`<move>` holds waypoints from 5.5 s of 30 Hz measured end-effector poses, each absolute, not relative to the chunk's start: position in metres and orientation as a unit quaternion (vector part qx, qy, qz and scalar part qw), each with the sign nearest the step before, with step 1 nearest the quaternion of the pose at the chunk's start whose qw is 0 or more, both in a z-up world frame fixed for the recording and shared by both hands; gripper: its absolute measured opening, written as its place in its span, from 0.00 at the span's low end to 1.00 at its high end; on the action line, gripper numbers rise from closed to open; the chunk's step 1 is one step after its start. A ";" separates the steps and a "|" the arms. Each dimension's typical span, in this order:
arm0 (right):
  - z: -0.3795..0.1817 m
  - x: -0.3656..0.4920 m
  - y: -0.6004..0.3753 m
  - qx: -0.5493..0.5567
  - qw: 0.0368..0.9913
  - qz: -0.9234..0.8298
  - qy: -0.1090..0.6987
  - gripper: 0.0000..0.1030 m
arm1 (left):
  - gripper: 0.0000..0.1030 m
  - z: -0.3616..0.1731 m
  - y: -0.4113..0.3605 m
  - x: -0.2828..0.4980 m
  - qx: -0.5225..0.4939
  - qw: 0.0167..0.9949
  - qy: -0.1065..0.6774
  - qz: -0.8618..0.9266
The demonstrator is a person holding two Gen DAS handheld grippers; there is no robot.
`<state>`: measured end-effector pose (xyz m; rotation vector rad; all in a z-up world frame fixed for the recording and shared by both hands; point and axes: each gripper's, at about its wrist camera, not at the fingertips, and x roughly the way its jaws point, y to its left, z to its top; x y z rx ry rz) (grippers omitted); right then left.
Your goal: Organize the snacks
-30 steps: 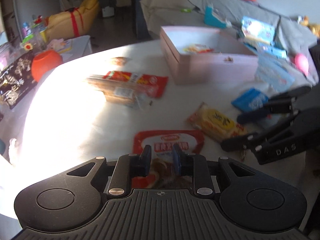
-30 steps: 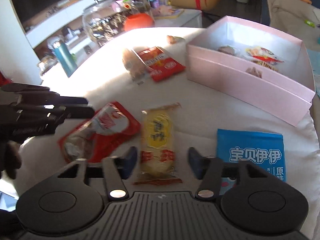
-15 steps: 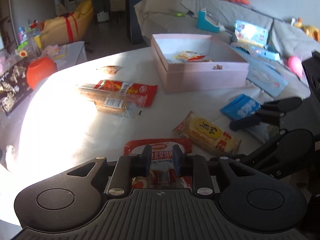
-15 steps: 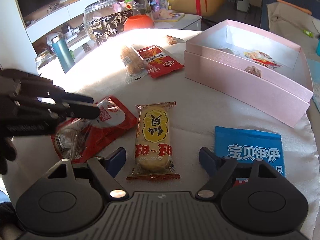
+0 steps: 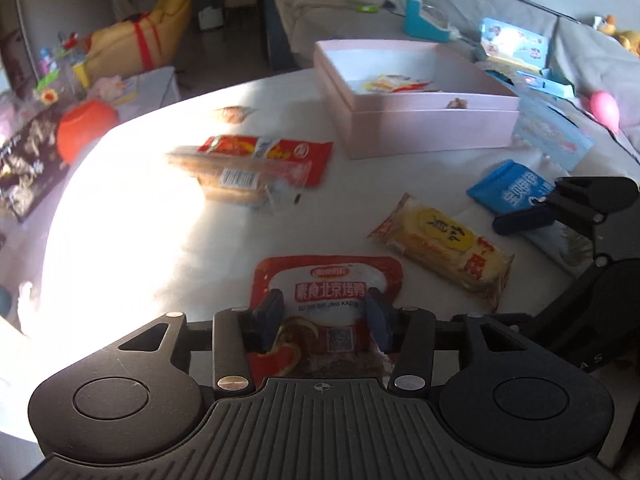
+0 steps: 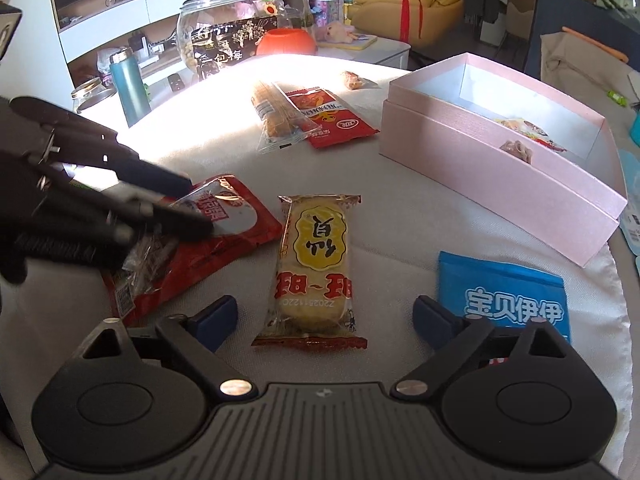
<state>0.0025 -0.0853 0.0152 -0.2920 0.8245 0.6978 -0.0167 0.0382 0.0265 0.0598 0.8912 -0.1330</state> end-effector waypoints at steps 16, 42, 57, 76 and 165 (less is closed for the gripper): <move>0.010 -0.004 -0.087 -0.131 0.859 0.330 0.369 1.00 | 0.94 0.004 0.051 -0.004 0.035 0.900 0.425 -0.091; 0.054 0.033 -0.115 -0.085 0.885 0.276 0.365 0.34 | 0.95 0.005 0.046 -0.008 0.025 0.899 0.434 -0.054; 0.050 0.042 -0.139 -0.085 0.889 0.234 0.385 0.34 | 0.72 0.018 0.032 -0.016 0.040 0.910 0.404 -0.078; 0.052 0.040 -0.161 -0.081 0.893 0.210 0.389 0.34 | 0.59 0.042 0.013 -0.008 0.014 0.928 0.356 -0.112; 0.009 0.013 -0.137 -0.055 0.901 0.180 0.391 1.00 | 0.23 0.018 0.039 0.026 -0.093 0.892 0.414 -0.156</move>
